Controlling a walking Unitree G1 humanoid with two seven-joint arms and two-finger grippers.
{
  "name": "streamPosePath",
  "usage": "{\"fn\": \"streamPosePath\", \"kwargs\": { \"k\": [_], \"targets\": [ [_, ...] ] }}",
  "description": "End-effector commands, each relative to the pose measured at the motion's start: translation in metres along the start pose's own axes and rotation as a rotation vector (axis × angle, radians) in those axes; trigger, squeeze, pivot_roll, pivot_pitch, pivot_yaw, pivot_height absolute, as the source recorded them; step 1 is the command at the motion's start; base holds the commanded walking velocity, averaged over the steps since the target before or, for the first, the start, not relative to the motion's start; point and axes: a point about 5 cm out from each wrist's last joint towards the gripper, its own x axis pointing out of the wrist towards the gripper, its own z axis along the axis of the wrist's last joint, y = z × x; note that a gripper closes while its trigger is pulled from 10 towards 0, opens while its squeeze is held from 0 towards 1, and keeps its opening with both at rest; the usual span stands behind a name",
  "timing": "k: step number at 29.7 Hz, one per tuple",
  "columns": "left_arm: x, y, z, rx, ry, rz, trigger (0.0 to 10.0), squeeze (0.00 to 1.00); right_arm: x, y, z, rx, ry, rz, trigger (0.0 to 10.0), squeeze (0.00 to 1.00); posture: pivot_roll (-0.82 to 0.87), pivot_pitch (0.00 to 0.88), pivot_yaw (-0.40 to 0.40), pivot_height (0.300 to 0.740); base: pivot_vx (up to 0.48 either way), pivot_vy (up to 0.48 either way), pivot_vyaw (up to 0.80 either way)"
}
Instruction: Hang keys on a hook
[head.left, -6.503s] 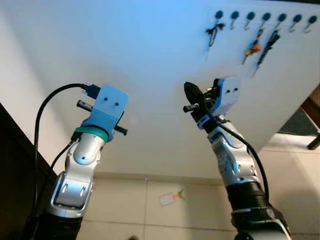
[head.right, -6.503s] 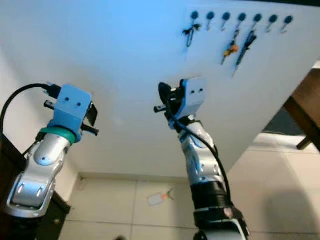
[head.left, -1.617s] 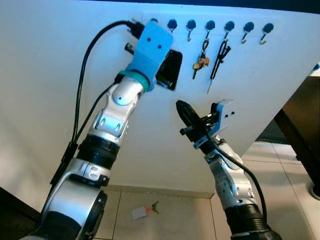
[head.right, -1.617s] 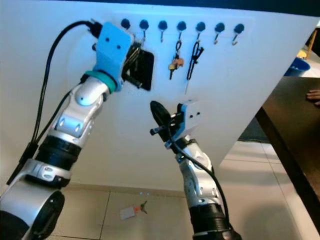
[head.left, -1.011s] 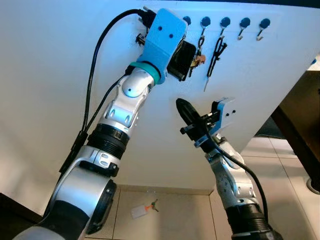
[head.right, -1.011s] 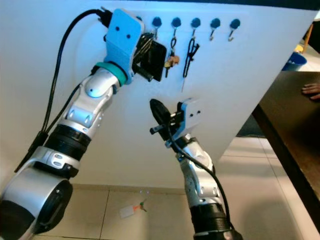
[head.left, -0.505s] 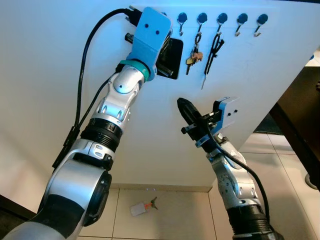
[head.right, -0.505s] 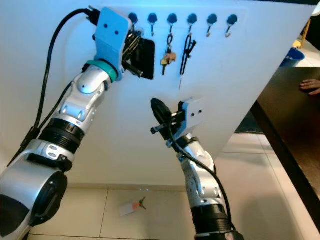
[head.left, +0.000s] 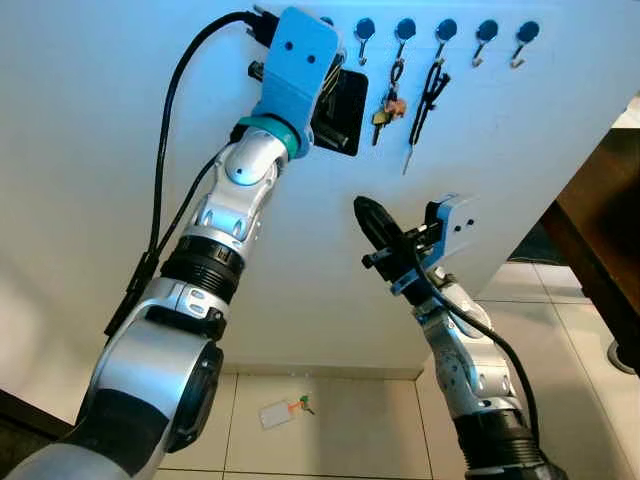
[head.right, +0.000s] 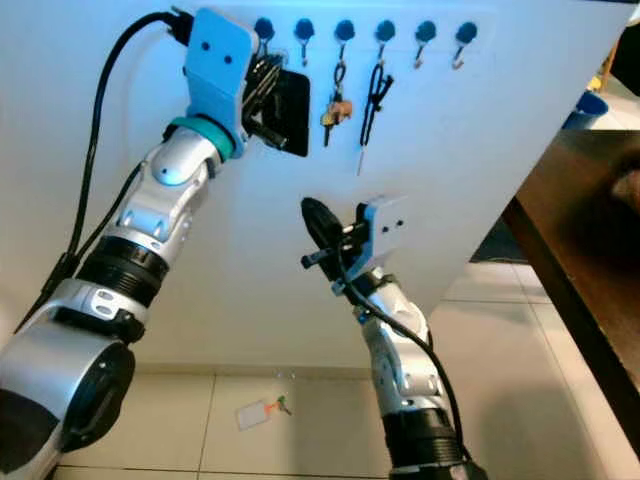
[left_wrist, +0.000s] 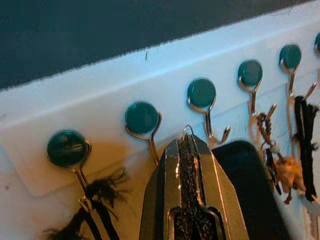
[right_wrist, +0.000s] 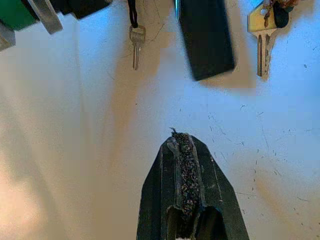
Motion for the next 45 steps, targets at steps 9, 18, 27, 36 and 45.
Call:
{"fn": "streamPosePath", "kwargs": {
  "k": [9, 18, 27, 36, 45],
  "targets": [
    [-0.015, 0.000, 0.008, -0.048, -0.062, -0.009, 10.0, 0.00, 0.000, 0.002, -0.003, 0.008, 0.012, 0.013, 10.0, 0.00, 0.07, 0.166, 0.092, 0.740, 0.000, 0.000, 0.00],
    [-0.012, 0.006, 0.005, -0.049, -0.041, 0.026, 10.0, 0.00, 0.001, 0.002, -0.002, 0.008, 0.008, 0.015, 10.0, 0.00, 0.07, 0.163, 0.093, 0.740, 0.000, 0.000, 0.00],
    [-0.008, 0.002, 0.007, -0.051, -0.022, 0.015, 10.0, 0.00, 0.002, 0.003, -0.002, 0.008, 0.009, 0.016, 10.0, 0.00, 0.07, 0.164, 0.095, 0.740, 0.000, 0.000, 0.00],
    [-0.004, 0.006, -0.003, -0.060, 0.074, 0.058, 10.0, 0.00, 0.001, 0.004, -0.002, 0.007, 0.008, 0.017, 10.0, 0.00, 0.06, 0.157, 0.099, 0.740, 0.000, 0.000, 0.00],
    [-0.006, 0.016, -0.017, -0.269, 0.189, 0.123, 10.0, 0.00, 0.002, 0.004, -0.003, 0.008, 0.006, 0.021, 10.0, 0.00, 0.07, 0.146, 0.097, 0.740, 0.000, 0.000, 0.00]
  ]
}}
